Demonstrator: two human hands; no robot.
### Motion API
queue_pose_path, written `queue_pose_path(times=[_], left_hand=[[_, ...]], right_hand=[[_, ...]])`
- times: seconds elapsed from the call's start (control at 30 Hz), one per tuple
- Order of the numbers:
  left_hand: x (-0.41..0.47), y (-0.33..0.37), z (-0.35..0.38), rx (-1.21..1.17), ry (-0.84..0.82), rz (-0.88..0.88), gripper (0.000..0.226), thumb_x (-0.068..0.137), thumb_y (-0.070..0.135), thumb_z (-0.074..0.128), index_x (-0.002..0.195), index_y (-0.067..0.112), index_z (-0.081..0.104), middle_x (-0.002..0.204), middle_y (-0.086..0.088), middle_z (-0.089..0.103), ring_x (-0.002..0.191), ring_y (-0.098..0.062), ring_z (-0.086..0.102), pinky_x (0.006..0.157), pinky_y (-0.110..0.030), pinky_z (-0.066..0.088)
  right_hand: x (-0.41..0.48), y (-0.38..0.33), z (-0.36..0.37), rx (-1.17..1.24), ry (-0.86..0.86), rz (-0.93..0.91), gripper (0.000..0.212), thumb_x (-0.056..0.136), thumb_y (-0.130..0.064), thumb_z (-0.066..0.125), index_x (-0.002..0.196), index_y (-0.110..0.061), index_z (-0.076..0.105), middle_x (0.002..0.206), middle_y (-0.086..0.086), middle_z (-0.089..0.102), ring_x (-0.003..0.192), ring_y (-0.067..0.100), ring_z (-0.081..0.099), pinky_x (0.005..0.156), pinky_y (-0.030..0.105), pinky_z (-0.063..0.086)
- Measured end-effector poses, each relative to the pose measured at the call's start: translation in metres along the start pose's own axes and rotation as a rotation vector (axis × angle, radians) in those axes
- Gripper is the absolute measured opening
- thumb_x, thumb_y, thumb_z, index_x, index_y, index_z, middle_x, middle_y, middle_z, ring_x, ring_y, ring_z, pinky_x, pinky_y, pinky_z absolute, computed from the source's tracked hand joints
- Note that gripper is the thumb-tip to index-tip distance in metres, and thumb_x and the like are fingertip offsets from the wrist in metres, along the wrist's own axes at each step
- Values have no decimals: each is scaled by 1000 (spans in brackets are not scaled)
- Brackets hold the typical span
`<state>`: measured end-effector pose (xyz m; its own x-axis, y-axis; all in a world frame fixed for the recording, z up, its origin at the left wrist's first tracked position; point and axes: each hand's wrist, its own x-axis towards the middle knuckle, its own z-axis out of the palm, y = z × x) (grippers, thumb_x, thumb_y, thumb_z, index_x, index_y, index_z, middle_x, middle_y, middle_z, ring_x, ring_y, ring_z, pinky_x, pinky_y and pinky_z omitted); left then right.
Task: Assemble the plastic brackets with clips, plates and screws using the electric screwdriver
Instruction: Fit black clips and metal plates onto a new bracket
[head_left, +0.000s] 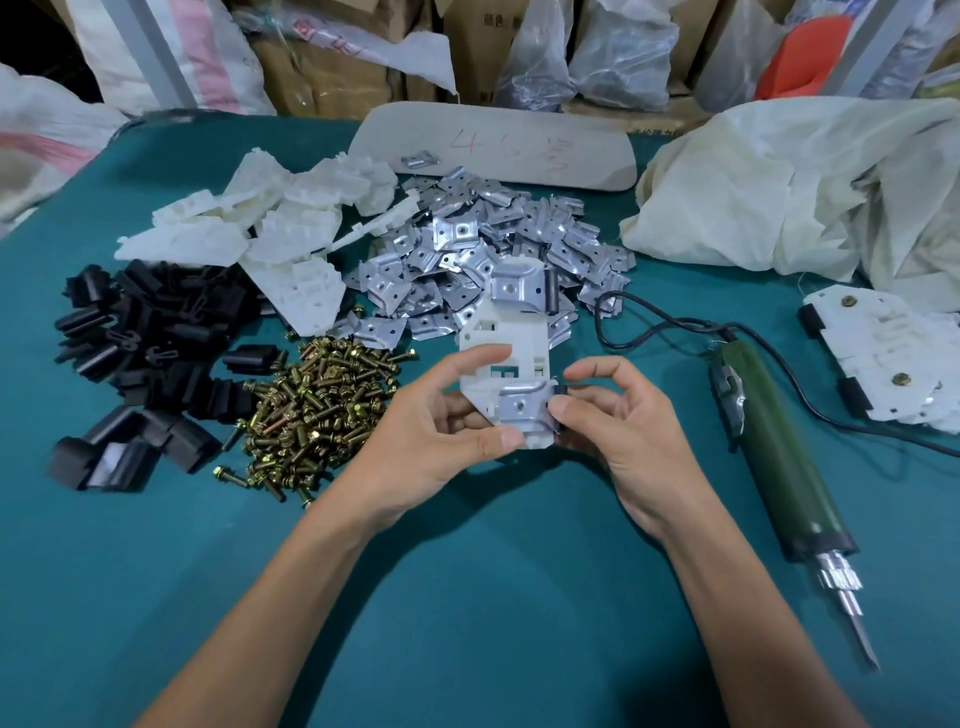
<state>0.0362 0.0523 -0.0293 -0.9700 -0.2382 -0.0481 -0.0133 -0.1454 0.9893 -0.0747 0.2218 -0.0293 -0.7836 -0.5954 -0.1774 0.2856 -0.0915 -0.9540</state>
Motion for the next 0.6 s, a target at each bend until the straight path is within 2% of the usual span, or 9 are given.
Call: queue_pose_path(times=[0.3,0.37,0.43,0.47,0.53,0.6], left_hand=[[-2,-5,-3,7,22,-24,60,78,-4,79,127,25,61,76,5,71,70,-6,60,72,-18,52],[-2,-5,-4,-3,23,-27,59,80,-4,78,128,26,62,85,-5,73,77,-12,60,76,-21,53],[-3,-5,-4,3,15,-23,58,82,-2,78,131,26,62,101,-27,70,84,-23,58,82,-26,52],[-4,-5,-4,8,15,-20,59,82,0,79,132,26,61,107,-31,67,86,-26,57,84,-28,52],[-5,-5,-4,16,14,-17,59,82,6,78,135,27,60,111,-31,67,89,-30,58,89,-32,52],[-4,-3,-4,-6,-10,-14,62,86,15,74,142,31,53,119,-21,70,97,-33,64,93,-37,54]], right_hand=[[-3,1,3,-17,-17,-28,23,85,-3,77,99,-20,69,88,6,71,79,17,69,70,24,58],[-4,2,4,-26,-46,-51,22,86,-2,76,97,-21,71,90,4,71,80,17,69,71,24,58],[-4,2,5,-44,-59,-76,24,88,2,74,96,-21,72,89,-1,69,79,14,67,71,23,57],[-4,3,5,-49,-59,-82,24,89,3,73,95,-21,72,87,-3,69,77,12,66,70,22,57],[-4,3,6,-47,-54,-85,22,89,4,72,94,-18,71,83,-7,71,74,8,67,68,20,56],[-4,3,6,-39,-44,-86,21,89,4,72,94,-16,71,84,-7,72,73,8,67,68,20,55]])
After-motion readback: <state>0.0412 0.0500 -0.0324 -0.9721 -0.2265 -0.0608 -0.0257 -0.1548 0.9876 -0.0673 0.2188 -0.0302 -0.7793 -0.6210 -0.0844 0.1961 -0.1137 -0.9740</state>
